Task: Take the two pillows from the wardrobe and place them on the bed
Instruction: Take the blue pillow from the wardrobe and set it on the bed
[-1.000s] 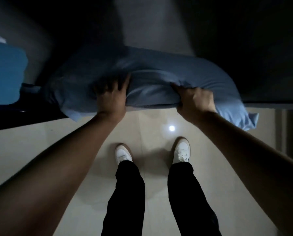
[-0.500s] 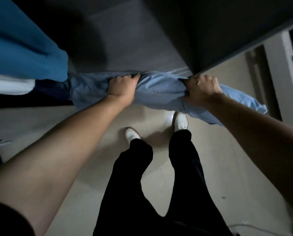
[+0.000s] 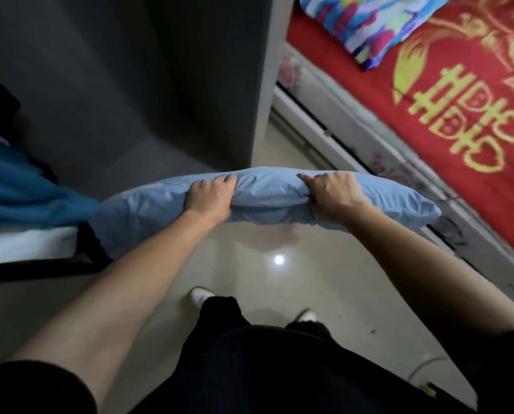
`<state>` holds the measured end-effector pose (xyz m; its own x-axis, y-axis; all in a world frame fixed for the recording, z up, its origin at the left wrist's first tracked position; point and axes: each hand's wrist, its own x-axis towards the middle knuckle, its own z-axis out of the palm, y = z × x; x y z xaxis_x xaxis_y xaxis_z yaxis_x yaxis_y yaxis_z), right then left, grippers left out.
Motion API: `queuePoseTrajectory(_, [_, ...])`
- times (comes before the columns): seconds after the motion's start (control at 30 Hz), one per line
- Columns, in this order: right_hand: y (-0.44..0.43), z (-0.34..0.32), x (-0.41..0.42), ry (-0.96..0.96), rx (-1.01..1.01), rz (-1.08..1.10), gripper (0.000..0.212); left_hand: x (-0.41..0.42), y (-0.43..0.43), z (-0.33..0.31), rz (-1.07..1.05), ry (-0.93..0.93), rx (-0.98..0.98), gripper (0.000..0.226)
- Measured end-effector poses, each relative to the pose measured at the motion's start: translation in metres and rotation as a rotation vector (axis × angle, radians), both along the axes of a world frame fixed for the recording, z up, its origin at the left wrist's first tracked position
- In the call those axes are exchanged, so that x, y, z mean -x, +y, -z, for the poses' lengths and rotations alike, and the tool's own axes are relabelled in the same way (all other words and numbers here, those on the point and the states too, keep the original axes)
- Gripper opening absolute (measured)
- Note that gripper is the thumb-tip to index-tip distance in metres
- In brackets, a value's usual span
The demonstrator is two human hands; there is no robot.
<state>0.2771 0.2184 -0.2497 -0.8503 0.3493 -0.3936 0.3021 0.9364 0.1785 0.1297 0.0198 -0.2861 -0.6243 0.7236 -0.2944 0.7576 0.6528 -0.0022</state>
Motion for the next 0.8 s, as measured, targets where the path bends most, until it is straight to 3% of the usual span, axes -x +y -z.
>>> queuePoseTrajectory(0.17, [0.087,-0.062,-0.066,0.134,-0.063,0.063,0.061,-0.058,0.084,-0.065,0.087,0.057,-0.128,0.057])
queuePoseTrajectory(0.43, [0.214,-0.116,-0.159,0.289,-0.212,0.079,0.056,-0.134,0.213,-0.119,0.147,0.161,-0.272,0.048])
queuePoseTrajectory(0.63, [0.289,-0.145,-0.156,0.376,-0.254,0.137,0.049,-0.115,0.296,-0.141,0.228,0.180,-0.366,0.069])
queuePoseTrajectory(0.8, [0.333,-0.157,-0.109,0.411,-0.283,0.203,0.044,-0.060,0.352,-0.145,0.306,0.223,-0.472,0.056])
